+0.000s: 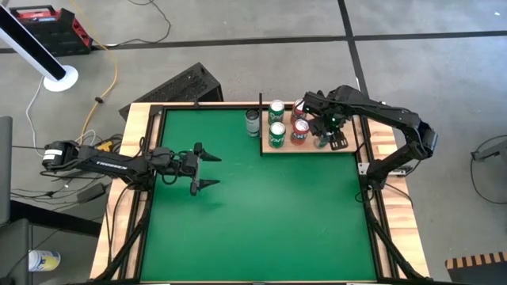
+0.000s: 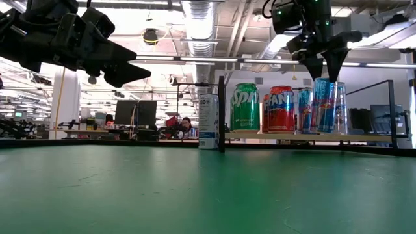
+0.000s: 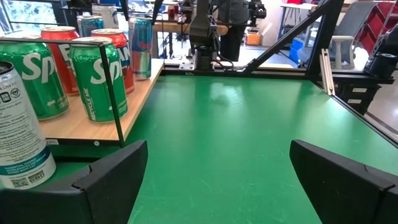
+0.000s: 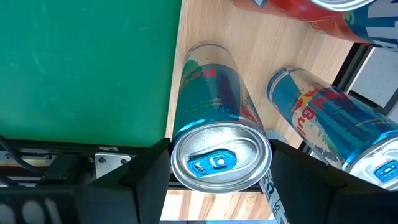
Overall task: Place canned beverage on shelf
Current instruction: Put the blue soda can on the shelf aligned with the other blue soda can
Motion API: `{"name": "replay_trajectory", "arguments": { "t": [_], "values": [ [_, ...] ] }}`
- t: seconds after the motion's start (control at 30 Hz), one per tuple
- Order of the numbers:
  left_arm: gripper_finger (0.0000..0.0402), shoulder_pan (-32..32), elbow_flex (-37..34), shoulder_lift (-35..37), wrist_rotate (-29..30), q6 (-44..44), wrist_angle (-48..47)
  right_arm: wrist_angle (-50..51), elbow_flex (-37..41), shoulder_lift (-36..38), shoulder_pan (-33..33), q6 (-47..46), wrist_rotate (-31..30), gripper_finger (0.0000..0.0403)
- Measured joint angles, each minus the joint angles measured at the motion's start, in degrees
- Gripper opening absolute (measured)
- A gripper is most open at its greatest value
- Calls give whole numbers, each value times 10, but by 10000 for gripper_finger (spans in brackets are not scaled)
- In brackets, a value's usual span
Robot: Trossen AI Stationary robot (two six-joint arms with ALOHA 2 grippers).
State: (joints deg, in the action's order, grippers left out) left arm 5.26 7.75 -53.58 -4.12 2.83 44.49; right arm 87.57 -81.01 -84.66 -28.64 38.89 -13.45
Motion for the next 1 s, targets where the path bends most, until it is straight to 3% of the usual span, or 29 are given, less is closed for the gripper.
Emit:
{"name": "replay_trajectory", "arguments": {
  "t": [0.3,0.83,1.0],
  "values": [
    [377,0,0,0,0,-1,0,2,0,0,-1,-43,-13,271],
    [377,0,0,0,0,0,0,-4,0,0,-1,-40,-20,272],
    [377,0,0,0,0,0,0,-9,0,0,-1,-39,-22,290]
  ]
}}
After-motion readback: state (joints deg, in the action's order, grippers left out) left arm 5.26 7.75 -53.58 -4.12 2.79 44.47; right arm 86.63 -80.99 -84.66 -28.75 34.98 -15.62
